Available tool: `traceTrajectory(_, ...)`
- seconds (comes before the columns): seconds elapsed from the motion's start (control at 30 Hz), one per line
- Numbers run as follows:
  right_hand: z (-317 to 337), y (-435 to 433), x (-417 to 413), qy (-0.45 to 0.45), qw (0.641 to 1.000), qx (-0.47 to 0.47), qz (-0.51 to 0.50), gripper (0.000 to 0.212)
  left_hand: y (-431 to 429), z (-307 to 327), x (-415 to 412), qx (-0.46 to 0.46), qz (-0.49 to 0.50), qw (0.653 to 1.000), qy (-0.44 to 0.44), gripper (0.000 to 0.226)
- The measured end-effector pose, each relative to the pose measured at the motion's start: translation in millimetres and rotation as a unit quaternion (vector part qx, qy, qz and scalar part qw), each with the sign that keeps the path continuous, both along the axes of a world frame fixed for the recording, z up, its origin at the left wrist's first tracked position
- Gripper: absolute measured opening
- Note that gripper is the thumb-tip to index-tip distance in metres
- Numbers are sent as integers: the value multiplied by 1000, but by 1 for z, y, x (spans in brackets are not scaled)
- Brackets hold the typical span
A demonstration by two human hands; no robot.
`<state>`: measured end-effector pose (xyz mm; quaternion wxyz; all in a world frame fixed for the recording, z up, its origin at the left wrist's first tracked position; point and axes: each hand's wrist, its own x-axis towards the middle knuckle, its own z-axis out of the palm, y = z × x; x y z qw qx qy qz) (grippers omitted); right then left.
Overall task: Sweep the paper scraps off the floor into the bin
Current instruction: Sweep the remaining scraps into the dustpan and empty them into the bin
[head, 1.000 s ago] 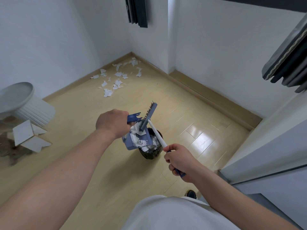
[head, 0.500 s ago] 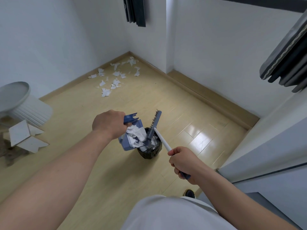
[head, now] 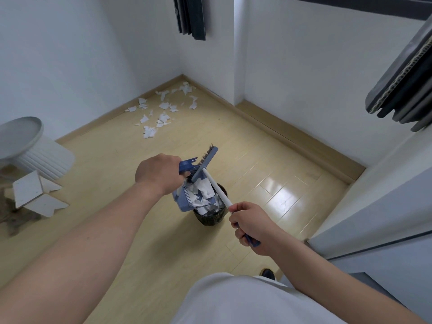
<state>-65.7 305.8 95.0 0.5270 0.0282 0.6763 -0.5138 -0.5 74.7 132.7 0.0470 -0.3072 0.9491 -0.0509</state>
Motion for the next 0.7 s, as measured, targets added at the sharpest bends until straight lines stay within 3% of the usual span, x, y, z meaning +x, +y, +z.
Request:
traceTrajectory(0.2,-6,8,2,55,996,50,41,28,-1,-3,2,-1,0,1000,-4,26)
traceTrajectory(0.4,-7,14,-2,56,995,68,36,27,-6,-6,6,-6,4,1000,-14,28)
traceTrajectory(0.7,2,6,-2,-50,997,-40,-49,22,-9,-3,-1,5,-2,1000,-7,26)
